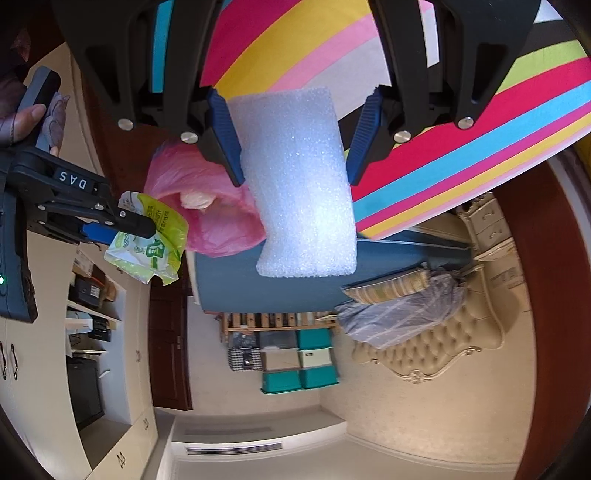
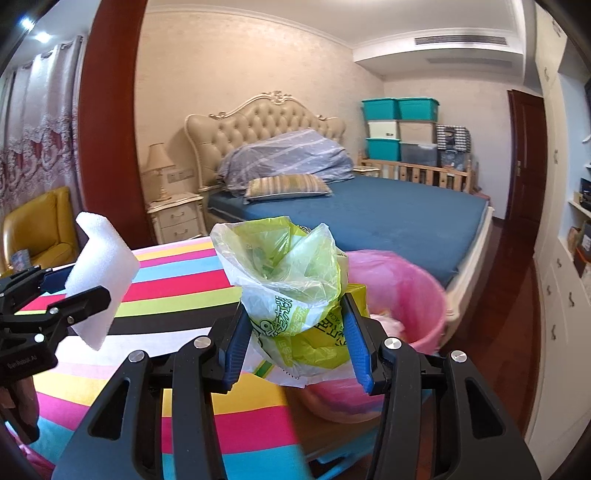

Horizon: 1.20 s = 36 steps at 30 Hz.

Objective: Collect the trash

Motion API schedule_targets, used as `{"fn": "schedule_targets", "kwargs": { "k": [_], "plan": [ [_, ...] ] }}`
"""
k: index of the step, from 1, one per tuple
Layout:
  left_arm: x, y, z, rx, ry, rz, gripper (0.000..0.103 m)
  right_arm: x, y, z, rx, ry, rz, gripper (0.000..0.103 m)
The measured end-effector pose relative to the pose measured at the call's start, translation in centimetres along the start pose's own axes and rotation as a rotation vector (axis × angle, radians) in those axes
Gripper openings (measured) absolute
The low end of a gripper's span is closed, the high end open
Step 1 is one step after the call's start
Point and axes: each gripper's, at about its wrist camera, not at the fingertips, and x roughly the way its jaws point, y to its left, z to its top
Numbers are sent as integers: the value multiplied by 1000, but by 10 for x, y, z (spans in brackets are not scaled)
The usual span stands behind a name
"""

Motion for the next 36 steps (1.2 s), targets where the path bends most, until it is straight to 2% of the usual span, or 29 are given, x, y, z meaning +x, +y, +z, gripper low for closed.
{"fn": "schedule_targets", "kwargs": {
  "k": [6, 13, 21, 24, 26, 27, 29, 30, 32, 36],
  "plan": [
    [41, -16, 29, -40, 19, -86, 56, 15, -51, 10, 47, 8, -57, 47],
    [89, -44, 60, -27, 42, -148, 56, 24, -97, 24, 100, -5, -89, 47],
    [139, -62, 85, -78, 58, -219, 56, 58, -117, 34, 95, 30, -57, 49],
    [150, -56, 93, -119, 47, -254, 66, 78, -125, 42, 95, 33, -39, 50],
    [154, -46, 94, -168, 42, -308, 79, 91, -130, 46, 102, 32, 11, 52],
    [157, -44, 95, -182, 45, -325, 82, 98, -132, 47, 103, 35, 40, 56],
    [157, -37, 96, -200, 44, -326, 88, 112, -136, 47, 98, 53, 54, 73],
    [155, -32, 96, -210, 43, -324, 90, 114, -137, 48, 92, 53, 39, 73],
    [147, -22, 94, -221, 31, -309, 95, 109, -139, 49, 117, 34, 60, 73],
    [120, -1, 90, -200, -15, -253, 98, 73, -132, 53, 127, -45, 87, 73]
  ]
}}
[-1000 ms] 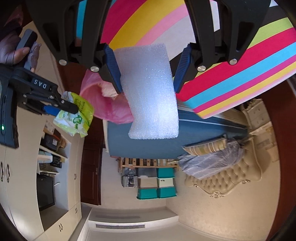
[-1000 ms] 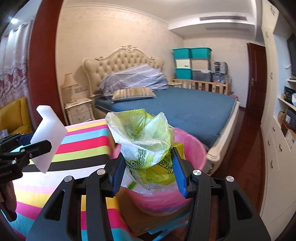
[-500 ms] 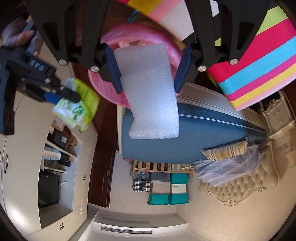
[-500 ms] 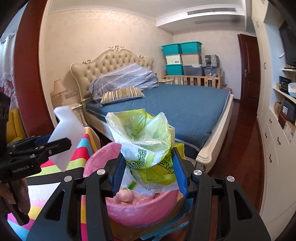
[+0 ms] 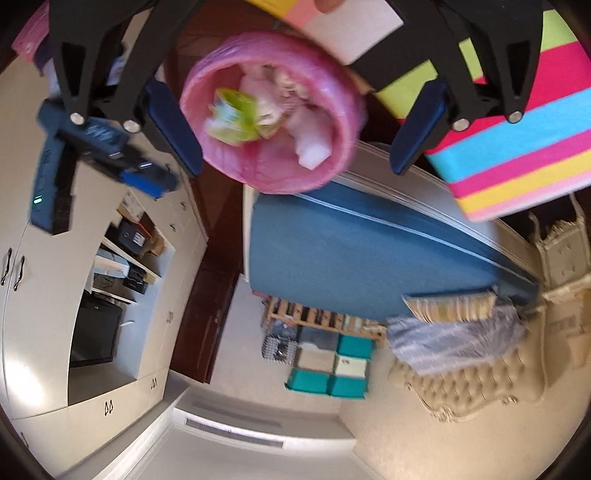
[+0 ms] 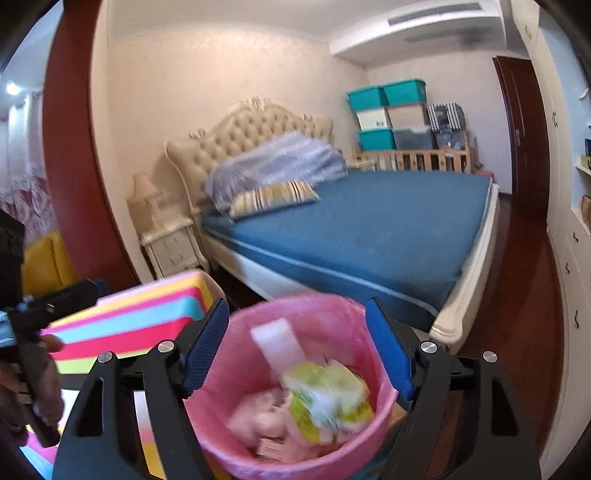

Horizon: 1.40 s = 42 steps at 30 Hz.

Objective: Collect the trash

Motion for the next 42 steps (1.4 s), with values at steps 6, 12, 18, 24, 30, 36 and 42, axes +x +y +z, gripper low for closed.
{"fn": "schedule_targets", "kwargs": {
  "k": [6, 12, 18, 24, 30, 36, 42],
  "plan": [
    [-70, 7, -1, 83, -104, 152, 98, -63, 38, 22, -56, -69, -36, 84],
    [-137, -9, -7, 159, -222, 252, 98, -113, 93, 31, -139, -102, -181, 85],
    [-172, -20, -29, 179, -213, 240, 98, -152, 132, -3, -197, -123, -288, 85],
    [-183, -14, -70, 139, -167, 203, 98, -162, 145, -53, -82, -84, -290, 85],
    [-176, -12, -95, 161, -117, 211, 98, -142, 160, -74, -127, -23, -296, 85],
    [-167, 7, -101, 119, -98, 227, 98, -135, 173, -86, -181, -14, -297, 85],
    [-156, 4, -108, 134, -76, 241, 98, -129, 170, -93, -176, 12, -305, 85]
  ]
}}
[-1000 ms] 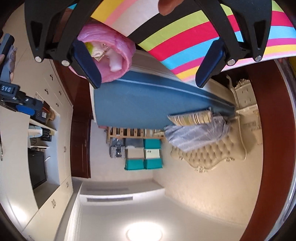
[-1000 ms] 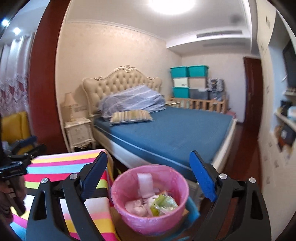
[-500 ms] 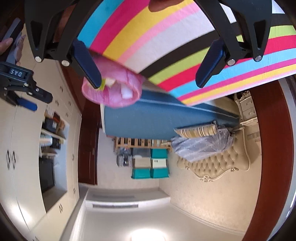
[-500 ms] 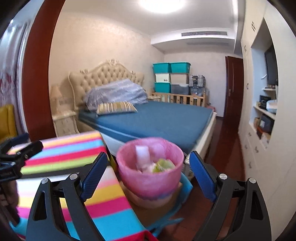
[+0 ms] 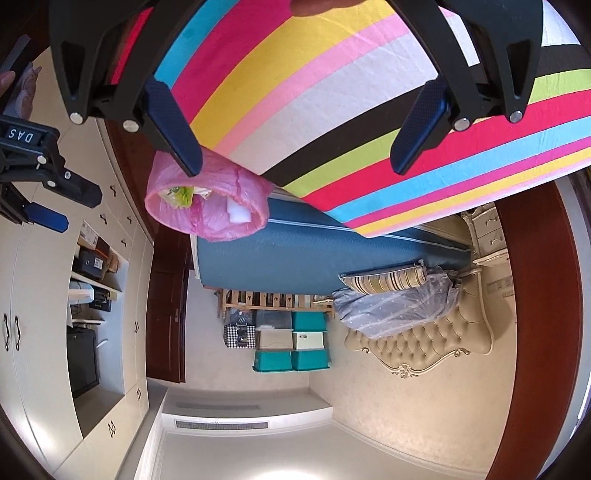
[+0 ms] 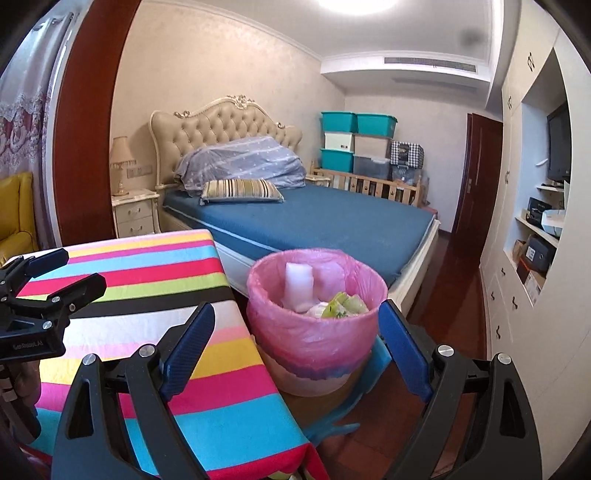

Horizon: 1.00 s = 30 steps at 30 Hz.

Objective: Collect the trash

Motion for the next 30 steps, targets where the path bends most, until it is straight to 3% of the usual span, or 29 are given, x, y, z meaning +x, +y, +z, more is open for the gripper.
{"fn": "schedule_targets", "kwargs": {
  "k": [30],
  "plan": [
    [11, -20, -2, 81, 10, -34, 98, 8, -27, -15, 87, 13, -2, 85]
  ]
}}
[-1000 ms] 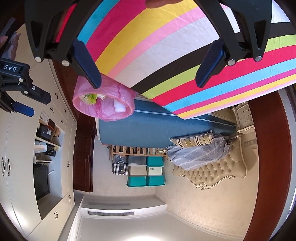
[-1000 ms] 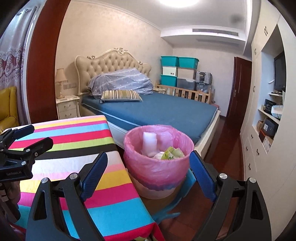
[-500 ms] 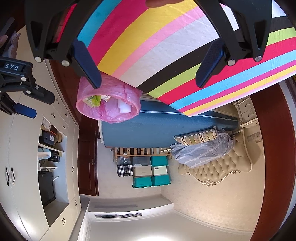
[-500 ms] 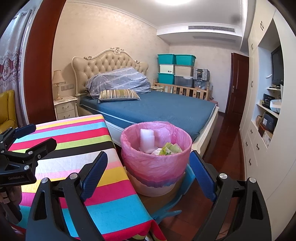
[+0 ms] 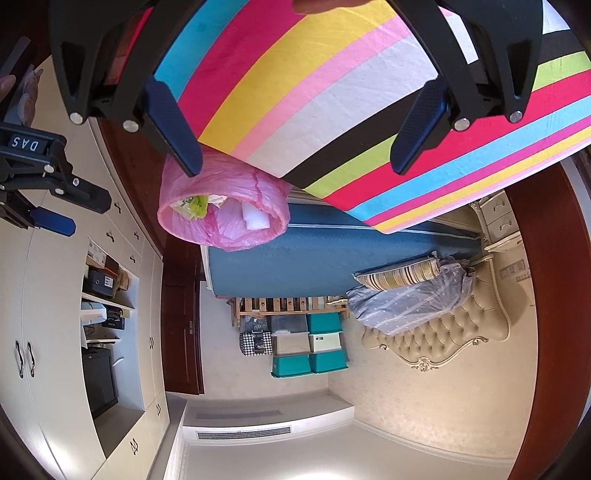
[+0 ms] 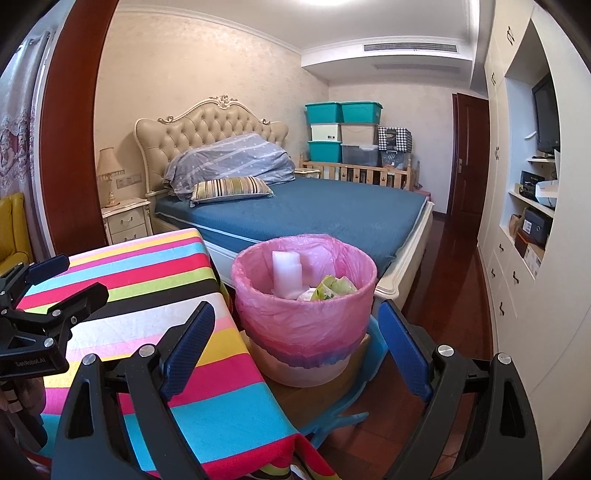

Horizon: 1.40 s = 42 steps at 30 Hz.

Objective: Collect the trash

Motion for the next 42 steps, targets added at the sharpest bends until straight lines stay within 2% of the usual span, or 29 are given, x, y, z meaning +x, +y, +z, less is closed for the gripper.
{"fn": "schedule_targets", "kwargs": {
  "k": [42],
  "plan": [
    [-11, 12, 2, -61, -49, -32, 98, -10, 20, 2, -35, -24, 30, 85]
  ]
}}
